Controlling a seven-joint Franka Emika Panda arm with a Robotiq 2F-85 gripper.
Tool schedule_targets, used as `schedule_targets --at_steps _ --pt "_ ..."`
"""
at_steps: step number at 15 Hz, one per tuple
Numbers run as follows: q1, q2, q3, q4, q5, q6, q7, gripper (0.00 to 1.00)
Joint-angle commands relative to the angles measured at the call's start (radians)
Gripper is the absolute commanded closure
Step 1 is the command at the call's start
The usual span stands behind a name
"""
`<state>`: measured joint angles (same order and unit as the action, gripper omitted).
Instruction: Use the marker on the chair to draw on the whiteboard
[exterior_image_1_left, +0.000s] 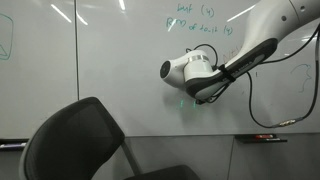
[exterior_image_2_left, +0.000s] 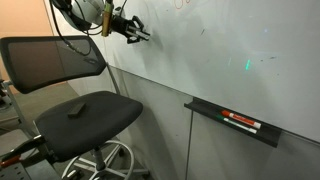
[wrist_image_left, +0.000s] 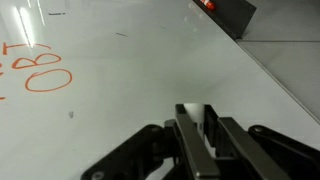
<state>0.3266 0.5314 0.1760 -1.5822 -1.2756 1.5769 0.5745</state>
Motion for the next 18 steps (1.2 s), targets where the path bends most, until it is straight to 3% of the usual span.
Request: schedule_targets --at_steps 1,13,18 --pt "0.016 0.017 -0.018 0.048 -0.031 -0.021 -0.037 0.90" --pt "0.020 0.007 -0.028 0.053 -0.168 -0.021 -0.030 0.90" --pt "0.007 -0.013 -0.008 0.026 -0.121 -0.017 -0.043 0.90"
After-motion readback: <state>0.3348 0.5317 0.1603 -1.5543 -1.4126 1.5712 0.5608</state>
